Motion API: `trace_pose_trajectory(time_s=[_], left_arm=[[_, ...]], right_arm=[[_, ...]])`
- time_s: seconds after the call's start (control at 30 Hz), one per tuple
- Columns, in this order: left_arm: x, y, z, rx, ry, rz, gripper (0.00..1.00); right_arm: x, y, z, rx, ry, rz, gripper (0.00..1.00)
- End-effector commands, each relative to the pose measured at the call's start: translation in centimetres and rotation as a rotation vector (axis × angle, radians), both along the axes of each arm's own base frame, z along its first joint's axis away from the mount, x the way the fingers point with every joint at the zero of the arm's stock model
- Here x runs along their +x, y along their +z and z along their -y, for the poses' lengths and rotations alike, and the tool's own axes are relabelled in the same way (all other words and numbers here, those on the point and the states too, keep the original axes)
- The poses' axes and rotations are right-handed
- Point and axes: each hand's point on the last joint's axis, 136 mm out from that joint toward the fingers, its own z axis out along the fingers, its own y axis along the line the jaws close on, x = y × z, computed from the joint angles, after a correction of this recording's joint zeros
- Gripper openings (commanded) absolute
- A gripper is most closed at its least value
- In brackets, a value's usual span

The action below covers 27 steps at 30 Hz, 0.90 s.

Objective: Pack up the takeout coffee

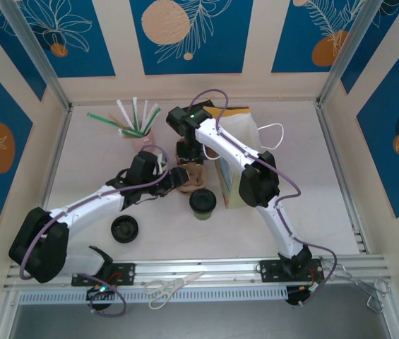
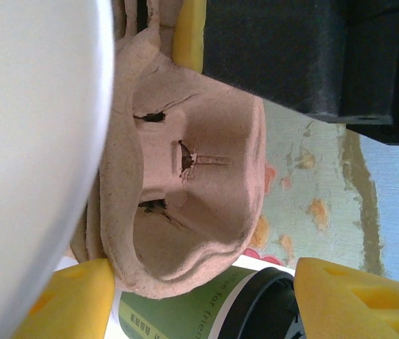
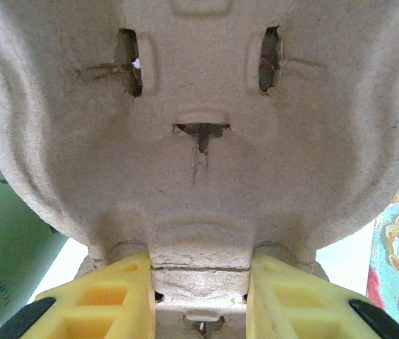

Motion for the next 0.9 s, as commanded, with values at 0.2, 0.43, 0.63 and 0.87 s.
trace_pose_trajectory(time_s=[0.2, 0.43, 0.63, 0.87], left_arm=[[0.5, -0.1, 0.7, -0.008, -0.014, 0.024, 0.7], [0.5, -0.7, 0.6, 0.017, -0.013, 0.016, 0.76], [0.5, 1.6, 0.3, 0.022, -0.014, 0.062, 0.8], [0.4, 6.4, -0.6, 0.032, -0.001, 0.16, 0.9]], right_arm=[[0.0, 2.5, -0.5, 0.069, -0.005, 0.016, 0.31], [0.0, 2.7, -0.6, 0.074, -0.002, 0.018, 0.31], [0.2, 2.7, -0.2, 0.065, -0.001, 0.023, 0.31], [0.7, 3.8, -0.2, 0.07, 0.007, 0.053, 0.31]])
